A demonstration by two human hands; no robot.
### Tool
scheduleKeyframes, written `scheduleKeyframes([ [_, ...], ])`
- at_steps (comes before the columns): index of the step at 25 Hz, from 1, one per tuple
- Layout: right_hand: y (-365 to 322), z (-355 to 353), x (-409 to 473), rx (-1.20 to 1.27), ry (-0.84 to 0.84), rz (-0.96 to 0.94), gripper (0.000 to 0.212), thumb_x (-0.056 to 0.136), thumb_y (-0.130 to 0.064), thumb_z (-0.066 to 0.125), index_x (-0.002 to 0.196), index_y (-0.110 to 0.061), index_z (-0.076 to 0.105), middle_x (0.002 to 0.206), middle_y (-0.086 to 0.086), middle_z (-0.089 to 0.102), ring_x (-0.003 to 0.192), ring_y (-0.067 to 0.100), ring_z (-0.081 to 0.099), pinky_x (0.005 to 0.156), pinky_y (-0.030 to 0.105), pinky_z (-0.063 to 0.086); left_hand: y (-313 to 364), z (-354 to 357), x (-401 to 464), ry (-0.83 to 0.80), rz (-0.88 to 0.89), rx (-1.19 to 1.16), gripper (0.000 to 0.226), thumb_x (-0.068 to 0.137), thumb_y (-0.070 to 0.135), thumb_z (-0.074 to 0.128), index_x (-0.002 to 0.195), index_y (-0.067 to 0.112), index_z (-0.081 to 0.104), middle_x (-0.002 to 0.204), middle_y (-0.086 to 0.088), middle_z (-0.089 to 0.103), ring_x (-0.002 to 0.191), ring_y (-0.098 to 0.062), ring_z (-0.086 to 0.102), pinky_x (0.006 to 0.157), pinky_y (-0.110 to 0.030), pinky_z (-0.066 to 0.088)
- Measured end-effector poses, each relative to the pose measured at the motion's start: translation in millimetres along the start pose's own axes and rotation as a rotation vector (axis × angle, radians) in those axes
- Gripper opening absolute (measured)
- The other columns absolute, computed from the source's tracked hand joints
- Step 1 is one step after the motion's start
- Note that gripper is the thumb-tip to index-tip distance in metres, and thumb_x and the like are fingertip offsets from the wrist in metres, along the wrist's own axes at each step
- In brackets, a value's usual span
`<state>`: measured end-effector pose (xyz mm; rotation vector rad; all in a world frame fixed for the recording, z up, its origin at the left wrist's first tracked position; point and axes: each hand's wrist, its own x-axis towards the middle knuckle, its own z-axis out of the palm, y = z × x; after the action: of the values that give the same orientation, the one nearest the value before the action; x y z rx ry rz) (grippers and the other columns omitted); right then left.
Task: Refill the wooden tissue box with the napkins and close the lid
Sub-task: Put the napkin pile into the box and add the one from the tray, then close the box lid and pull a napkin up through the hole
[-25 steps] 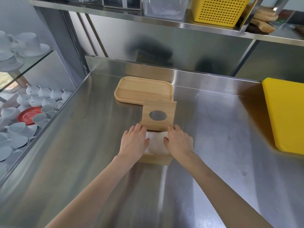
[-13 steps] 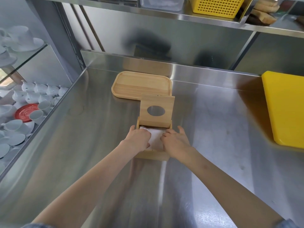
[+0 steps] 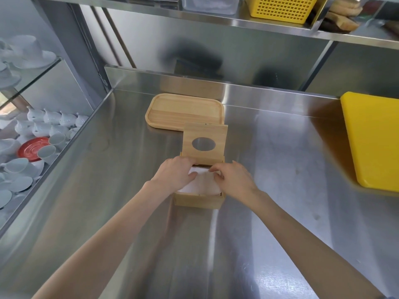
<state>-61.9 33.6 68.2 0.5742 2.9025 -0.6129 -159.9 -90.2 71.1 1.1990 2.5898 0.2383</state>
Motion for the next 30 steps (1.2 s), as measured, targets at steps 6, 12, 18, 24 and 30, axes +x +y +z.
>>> scheduleKeyframes([
  [6,11.0,-18.2,9.0,0.285,0.314,0.052,0.023,0.090,-0.008,0.050,0.106,-0.012,0.066,0.107,0.008,0.064,0.096,0.022,0.062,0.087,0.038,0.053,-7.8,-14.5,2.5,0.286,-0.071,-0.210,0.032,0.092,0.021,0.048,0.123,0.017,0.054,0.116,0.000,0.061,0.105,-0.022,0.058,0.080,-0.033,0.046],
  [12,8.8,-35.0,32.6,0.350,0.418,0.078,0.038,0.089,-0.011,0.054,0.127,-0.015,0.052,0.125,0.009,0.051,0.109,0.023,0.057,0.089,0.032,0.047,-12.1,-31.3,21.8,0.389,-0.080,-0.181,0.042,0.092,0.023,0.051,0.133,0.014,0.045,0.129,-0.004,0.050,0.118,-0.023,0.049,0.085,-0.038,0.047],
  [18,5.6,-37.6,57.7,0.291,0.323,0.067,0.047,0.090,-0.013,0.054,0.136,-0.013,0.046,0.133,0.009,0.053,0.120,0.025,0.052,0.100,0.034,0.043,-12.2,-41.7,42.1,0.298,-0.074,-0.121,0.053,0.092,0.026,0.053,0.140,0.014,0.035,0.139,-0.005,0.043,0.126,-0.024,0.043,0.094,-0.038,0.044],
  [24,10.6,-42.8,68.0,0.355,0.330,0.103,0.031,0.086,-0.005,0.060,0.117,-0.009,0.061,0.109,0.013,0.068,0.099,0.026,0.064,0.094,0.037,0.052,-15.3,-41.2,50.0,0.272,-0.066,-0.149,0.041,0.090,0.022,0.056,0.128,0.013,0.045,0.130,-0.004,0.048,0.110,-0.027,0.054,0.082,-0.037,0.045],
  [30,10.1,-47.5,63.9,0.368,0.325,0.113,0.026,0.086,-0.008,0.062,0.111,-0.011,0.063,0.102,0.012,0.069,0.093,0.025,0.065,0.087,0.036,0.055,-14.4,-41.4,50.2,0.304,-0.053,-0.259,0.033,0.087,0.015,0.061,0.117,0.007,0.050,0.120,-0.008,0.052,0.092,-0.028,0.056,0.073,-0.030,0.040],
])
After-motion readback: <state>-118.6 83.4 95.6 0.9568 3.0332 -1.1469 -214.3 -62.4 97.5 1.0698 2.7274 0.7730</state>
